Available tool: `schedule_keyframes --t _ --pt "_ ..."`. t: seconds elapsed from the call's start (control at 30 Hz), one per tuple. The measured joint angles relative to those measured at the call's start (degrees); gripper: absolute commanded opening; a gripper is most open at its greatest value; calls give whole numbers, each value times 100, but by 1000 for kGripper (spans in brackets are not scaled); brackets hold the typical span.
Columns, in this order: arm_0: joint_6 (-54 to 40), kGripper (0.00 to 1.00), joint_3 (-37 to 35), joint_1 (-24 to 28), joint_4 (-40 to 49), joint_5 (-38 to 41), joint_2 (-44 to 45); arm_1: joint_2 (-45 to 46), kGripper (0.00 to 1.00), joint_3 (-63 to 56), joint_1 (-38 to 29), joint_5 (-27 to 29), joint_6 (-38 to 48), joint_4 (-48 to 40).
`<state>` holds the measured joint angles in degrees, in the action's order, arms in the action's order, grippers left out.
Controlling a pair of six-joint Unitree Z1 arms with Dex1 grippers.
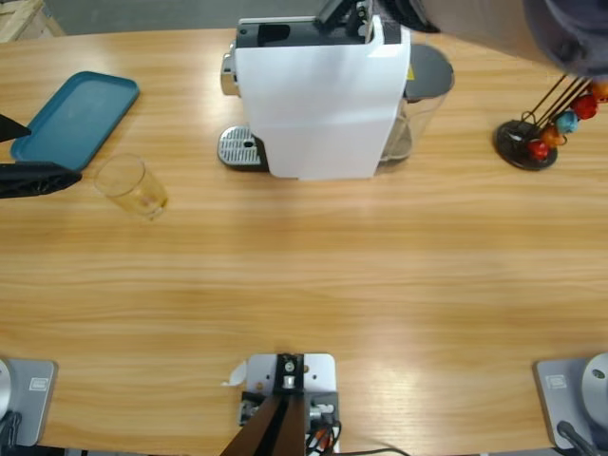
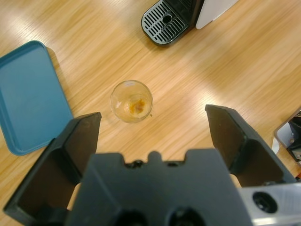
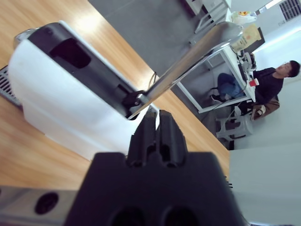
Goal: Pour coffee
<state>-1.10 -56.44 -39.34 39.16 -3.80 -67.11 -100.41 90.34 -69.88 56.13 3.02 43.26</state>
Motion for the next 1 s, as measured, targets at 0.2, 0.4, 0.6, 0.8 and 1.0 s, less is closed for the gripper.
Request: schedule_keyframes --t 0.2,0.4,0.6,0.8,1.0 --pt "0 959 0 0 0 0 0 -33 0 -3 471 19 -682 -865" --pt "0 954 0 0 0 0 0 -175 0 26 628 19 -908 -1056" --pt "0 954 0 0 0 0 0 -345 0 246 662 19 -1219 -1074" --pt "0 954 0 0 0 1 0 -771 0 697 699 -98 -1548 -1074" --pt "0 954 0 0 0 1 1 -1040 0 944 689 -228 -1574 -1073"
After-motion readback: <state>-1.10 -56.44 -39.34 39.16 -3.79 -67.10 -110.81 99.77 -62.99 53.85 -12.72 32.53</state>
